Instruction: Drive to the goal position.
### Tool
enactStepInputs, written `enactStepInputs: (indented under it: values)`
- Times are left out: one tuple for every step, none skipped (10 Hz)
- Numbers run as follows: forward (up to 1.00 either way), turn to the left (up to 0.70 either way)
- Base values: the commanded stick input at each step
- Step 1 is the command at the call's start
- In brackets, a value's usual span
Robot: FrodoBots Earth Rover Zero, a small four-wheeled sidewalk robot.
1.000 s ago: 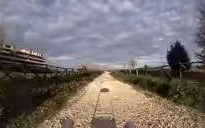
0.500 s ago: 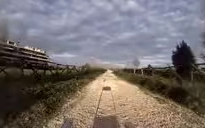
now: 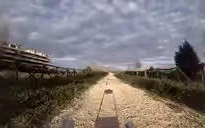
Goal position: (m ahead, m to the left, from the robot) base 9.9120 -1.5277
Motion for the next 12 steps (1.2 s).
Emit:
enactStepInputs:
  values:
    - [0.7, 0.0]
    - [0.7, 0.0]
    - [0.7, 0.0]
    - [0.7, -0.16]
    - [0.7, -0.3]
    - [0.7, -0.1]
    - [0.7, 0.0]
    - [0.7, 0.0]
    - [0.7, 0.0]
    - [0.7, 0.0]
    - [0.7, 0.0]
    - [0.7, 0.0]
